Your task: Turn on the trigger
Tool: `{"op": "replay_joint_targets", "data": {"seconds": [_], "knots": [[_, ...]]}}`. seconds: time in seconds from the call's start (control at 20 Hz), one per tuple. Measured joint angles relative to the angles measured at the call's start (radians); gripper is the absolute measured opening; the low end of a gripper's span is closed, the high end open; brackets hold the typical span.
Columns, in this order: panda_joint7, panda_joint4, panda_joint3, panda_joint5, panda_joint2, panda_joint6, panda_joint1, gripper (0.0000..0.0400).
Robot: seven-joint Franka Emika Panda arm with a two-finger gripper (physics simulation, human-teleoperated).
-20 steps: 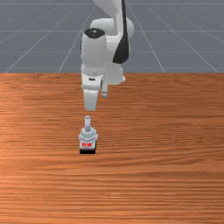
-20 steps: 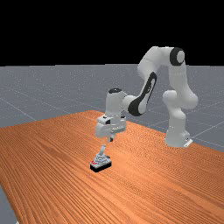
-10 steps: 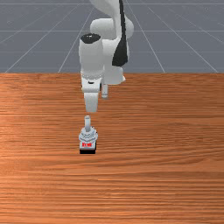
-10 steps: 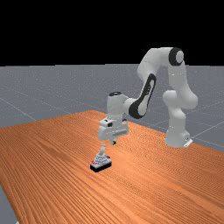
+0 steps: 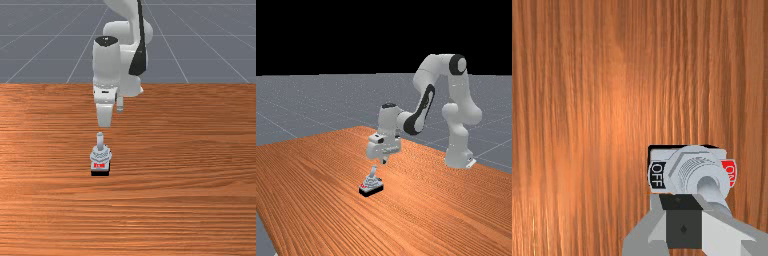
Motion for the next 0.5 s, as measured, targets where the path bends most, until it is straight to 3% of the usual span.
{"op": "replay_joint_targets", "data": {"seconds": [0.3, 0.35, 0.4, 0.5], "knots": [[-0.006, 0.084, 0.004, 0.001, 0.044, -0.065, 0.001, 0.0000], [-0.036, 0.108, 0.022, 0.045, 0.059, -0.080, -0.016, 0.0000], [-0.030, 0.120, 0.011, 0.006, 0.067, -0.077, -0.004, 0.0000], [-0.023, 0.127, 0.010, 0.006, 0.071, -0.080, -0.002, 0.0000]]}}
